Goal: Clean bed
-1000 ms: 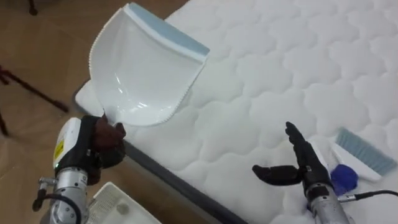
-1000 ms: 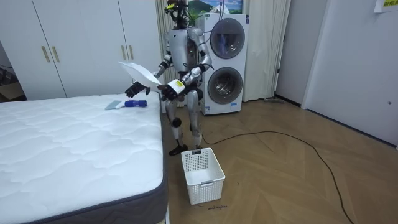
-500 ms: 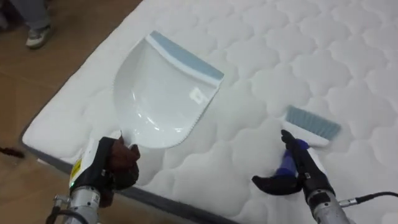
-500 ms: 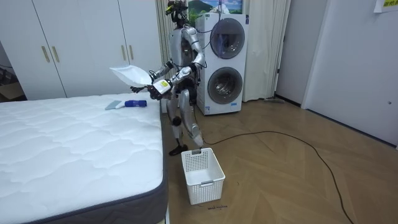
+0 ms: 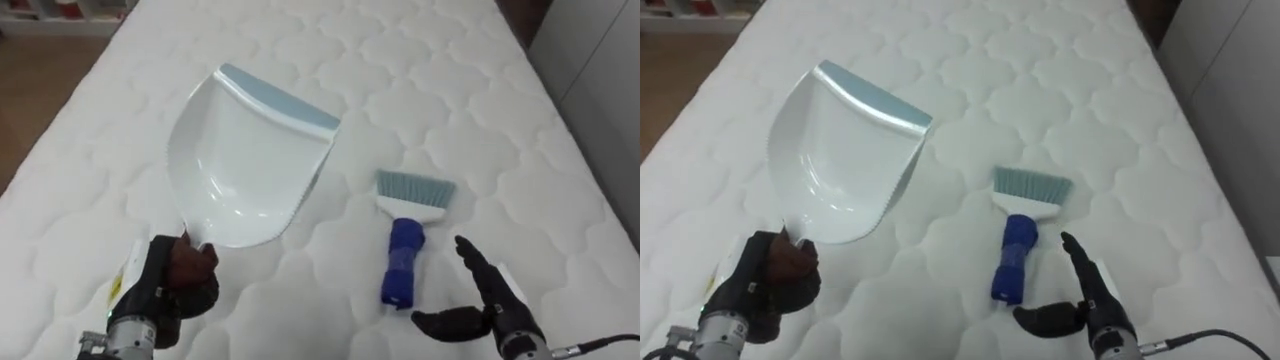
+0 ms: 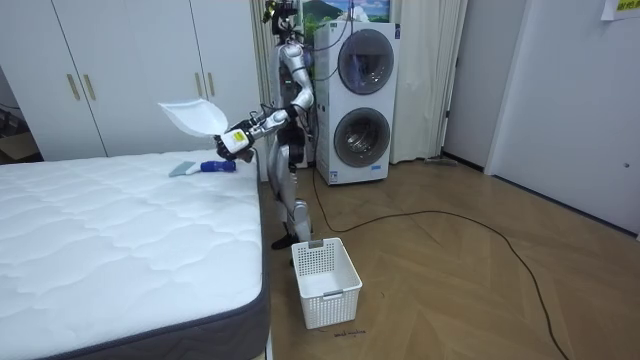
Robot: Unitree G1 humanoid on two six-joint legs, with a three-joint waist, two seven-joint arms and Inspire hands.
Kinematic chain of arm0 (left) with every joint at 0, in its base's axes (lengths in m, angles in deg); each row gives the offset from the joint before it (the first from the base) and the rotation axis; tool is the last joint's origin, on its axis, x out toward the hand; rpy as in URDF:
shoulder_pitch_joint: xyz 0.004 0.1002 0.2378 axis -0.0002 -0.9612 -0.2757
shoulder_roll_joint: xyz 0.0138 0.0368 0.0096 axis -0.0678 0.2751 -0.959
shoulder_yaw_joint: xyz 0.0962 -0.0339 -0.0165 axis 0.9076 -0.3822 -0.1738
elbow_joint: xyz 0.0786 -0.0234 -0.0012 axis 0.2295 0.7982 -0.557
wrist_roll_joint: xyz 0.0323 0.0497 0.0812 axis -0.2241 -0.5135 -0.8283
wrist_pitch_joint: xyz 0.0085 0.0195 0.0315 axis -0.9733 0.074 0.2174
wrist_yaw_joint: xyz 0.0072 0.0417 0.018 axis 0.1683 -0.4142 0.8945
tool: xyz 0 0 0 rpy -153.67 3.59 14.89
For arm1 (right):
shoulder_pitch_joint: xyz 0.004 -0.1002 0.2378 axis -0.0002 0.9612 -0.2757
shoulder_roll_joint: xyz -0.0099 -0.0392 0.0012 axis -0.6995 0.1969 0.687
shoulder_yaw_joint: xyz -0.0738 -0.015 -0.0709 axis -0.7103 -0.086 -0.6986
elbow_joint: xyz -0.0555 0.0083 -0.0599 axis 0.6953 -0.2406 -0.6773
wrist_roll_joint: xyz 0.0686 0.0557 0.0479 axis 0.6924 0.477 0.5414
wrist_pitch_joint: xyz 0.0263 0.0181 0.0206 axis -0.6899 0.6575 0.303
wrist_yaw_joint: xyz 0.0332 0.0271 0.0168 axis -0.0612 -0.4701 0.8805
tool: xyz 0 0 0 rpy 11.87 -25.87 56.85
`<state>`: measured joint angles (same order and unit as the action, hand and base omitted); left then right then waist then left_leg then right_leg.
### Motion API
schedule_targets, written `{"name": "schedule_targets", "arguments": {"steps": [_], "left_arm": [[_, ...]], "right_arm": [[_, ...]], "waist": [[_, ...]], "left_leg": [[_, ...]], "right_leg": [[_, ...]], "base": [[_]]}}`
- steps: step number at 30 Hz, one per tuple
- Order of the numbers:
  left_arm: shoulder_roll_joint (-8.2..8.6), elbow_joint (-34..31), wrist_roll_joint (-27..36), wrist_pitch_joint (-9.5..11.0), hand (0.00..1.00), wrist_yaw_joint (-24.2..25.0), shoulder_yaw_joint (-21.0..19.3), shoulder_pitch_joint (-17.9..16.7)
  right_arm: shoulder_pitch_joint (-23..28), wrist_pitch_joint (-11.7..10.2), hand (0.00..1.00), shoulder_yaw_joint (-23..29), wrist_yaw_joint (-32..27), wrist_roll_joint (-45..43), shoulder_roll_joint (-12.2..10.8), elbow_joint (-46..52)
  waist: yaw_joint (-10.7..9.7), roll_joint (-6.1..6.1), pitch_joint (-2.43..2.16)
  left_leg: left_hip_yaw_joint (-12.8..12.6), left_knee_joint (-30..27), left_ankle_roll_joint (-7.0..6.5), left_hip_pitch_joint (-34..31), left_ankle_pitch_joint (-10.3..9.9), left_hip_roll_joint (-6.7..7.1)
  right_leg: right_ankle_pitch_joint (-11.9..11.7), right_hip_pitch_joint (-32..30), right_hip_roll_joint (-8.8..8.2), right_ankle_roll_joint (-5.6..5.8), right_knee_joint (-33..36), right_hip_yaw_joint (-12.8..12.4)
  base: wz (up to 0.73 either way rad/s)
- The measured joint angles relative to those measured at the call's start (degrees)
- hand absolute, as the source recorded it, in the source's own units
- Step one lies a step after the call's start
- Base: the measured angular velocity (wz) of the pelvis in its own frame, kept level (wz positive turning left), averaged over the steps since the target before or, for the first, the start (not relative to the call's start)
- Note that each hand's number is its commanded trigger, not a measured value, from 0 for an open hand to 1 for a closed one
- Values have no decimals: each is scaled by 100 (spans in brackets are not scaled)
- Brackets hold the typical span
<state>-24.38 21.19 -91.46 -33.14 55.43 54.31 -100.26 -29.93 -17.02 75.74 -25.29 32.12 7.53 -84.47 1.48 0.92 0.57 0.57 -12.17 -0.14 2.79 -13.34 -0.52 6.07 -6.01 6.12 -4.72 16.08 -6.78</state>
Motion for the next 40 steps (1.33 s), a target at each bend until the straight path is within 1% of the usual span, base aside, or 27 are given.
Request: {"name": "schedule_targets", "arguments": {"steps": [1,2,4,7,8,9,11,12,13,15,17,18,23,24,26,27,28,29,30,31,33,34,36,37,38,39,40], "left_arm": [[0,53,3,2,0,0,3,-1],[1,152,18,2,0,0,1,13],[0,294,40,4,0,0,3,26],[0,585,60,0,0,25,5,30],[0,629,61,-15,0,38,5,30],[0,636,61,-15,0,60,6,30],[4,780,132,27,0,68,10,64],[16,1136,232,74,0,67,11,156],[19,1323,284,71,0,67,10,194],[25,1871,508,-33,0,77,12,197],[64,2160,691,-82,0,80,7,162],[104,2406,790,-83,0,82,4,162],[155,3188,1442,-124,0,197,-13,156],[205,3405,1643,-123,0,199,-98,151],[245,3749,1932,-141,0,197,-266,148],[269,3960,2136,-161,0,198,-403,129],[300,4023,2164,-182,0,199,-545,105],[372,4146,2159,-238,0,198,-882,46],[388,4320,2158,-295,0,200,-1131,6],[385,4391,2158,-326,0,198,-1243,-22],[380,4573,2145,-450,0,197,-1598,-174],[380,4600,2131,-495,0,197,-1655,-218],[382,4691,2093,-683,0,197,-1795,-385],[383,4727,2063,-731,0,197,-1820,-418],[387,4766,1992,-849,0,198,-1912,-482],[387,4771,1927,-895,0,209,-1991,-544],[387,4772,1860,-901,0,228,-2020,-564]], "right_arm": [[1,0,0,0,0,-20,-1,-4],[-16,-1,0,5,-1,-74,-2,-4],[-79,-14,0,4,0,-239,-9,-94],[-102,-13,0,4,-1,-281,-14,-158],[-122,-13,0,4,-2,-315,-14,-158],[-123,-13,0,3,-2,-357,-15,-162],[-124,-29,0,5,-3,-440,-17,-264],[-128,-36,0,6,-3,-458,-18,-480],[-126,-28,0,5,-3,-464,-18,-593],[-112,58,0,15,-1,-493,-18,-991],[-106,122,0,79,6,-554,-32,-1242],[-105,128,0,187,8,-583,-68,-1465],[-120,135,0,416,-10,-543,-198,-2385],[-108,140,0,446,-24,-507,-213,-2636],[-103,178,0,464,-84,-458,-235,-2994],[-102,185,0,565,-114,-455,-246,-3255],[-105,191,0,663,-131,-459,-265,-3368],[-112,226,0,872,-145,-487,-300,-3610],[-114,251,0,1096,-166,-492,-341,-3860],[-99,256,0,1162,-181,-491,-350,-3914],[-104,435,0,1468,-198,-532,-372,-4206],[-96,484,0,1546,-199,-549,-373,-4268],[-37,771,0,1715,-192,-607,-373,-4428],[-2,825,0,1760,-165,-608,-374,-4461],[38,904,0,1797,-91,-607,-376,-4585],[105,986,0,1799,1,-632,-378,-4630],[143,1009,0,1801,45,-657,-382,-4643]], "waist": [[-2,11,4],[-5,42,-15],[-25,51,-7],[-72,34,1],[-90,18,10],[-99,2,20],[-105,-4,21],[-103,2,20],[-96,3,21],[-118,-12,11],[-120,-18,2],[-120,-12,-1],[-136,-40,-22],[-119,-38,-33],[-118,-41,-45],[-118,-35,-71],[-107,-29,-77],[-113,-74,-65],[-127,-78,-65],[-129,-89,-82],[-131,-104,-82],[-133,-103,-82],[-122,-110,-81],[-118,-109,-82],[-124,-114,-78],[-129,-123,-77],[-134,-128,-76]], "left_leg": [[-1,-3,-7,7,24,-1],[-7,-1,-9,24,25,-8],[-7,16,-10,28,25,-7],[-8,78,-10,89,25,-17],[-9,89,-10,87,25,-16],[-8,97,-10,85,25,-14],[-9,132,-10,118,25,-14],[-20,172,-10,220,25,-20],[-22,179,-10,279,25,-20],[-28,191,-11,407,24,-5],[-40,196,-12,427,23,3],[-40,207,-12,451,23,5],[-34,225,-12,532,23,1],[-36,268,-12,598,23,-4],[-35,298,-26,681,13,-8],[-34,307,-66,705,-21,-24],[-37,315,-73,730,-34,-28],[-45,348,-77,772,-38,-27],[-23,344,-81,799,-49,-26],[-16,344,-81,813,-56,-24],[9,349,-91,883,-134,-15],[22,346,-95,893,-153,-13],[35,342,-115,895,-170,2],[30,339,-116,896,-170,3],[27,332,-117,895,-170,3],[32,327,-118,894,-169,4],[31,322,-118,895,-169,5]], "right_leg": [[0,14,-1,-1,-42,4],[-3,21,-6,-5,-46,27],[-2,26,-11,-5,-80,34],[5,121,-31,-9,-213,130],[7,124,-50,-10,-239,214],[9,125,-57,-10,-251,233],[11,164,-56,-7,-288,227],[12,267,-52,-7,-338,229],[16,327,-52,-5,-352,228],[89,400,-61,5,-342,193],[117,418,-66,7,-334,169],[119,455,-68,10,-337,173],[126,521,-78,11,-356,229],[142,563,-75,11,-349,222],[175,618,-66,12,-310,220],[191,626,-51,9,-277,227],[205,627,-44,10,-244,225],[221,656,-44,11,-215,222],[237,713,-43,13,-218,224],[255,719,-43,15,-199,221],[323,754,-43,19,-101,226],[335,762,-43,25,-92,225],[373,757,-57,41,-52,227],[374,759,-61,42,-53,229],[374,759,-69,42,-54,245],[385,761,-91,33,-49,304],[391,762,-95,34,-43,313]], "base": [[-4],[0],[-2],[1],[0],[0],[0],[0],[0],[-3],[-5],[0],[6],[4],[4],[0],[0],[0],[4],[6],[0],[6],[7],[0],[0],[0],[0]]}}
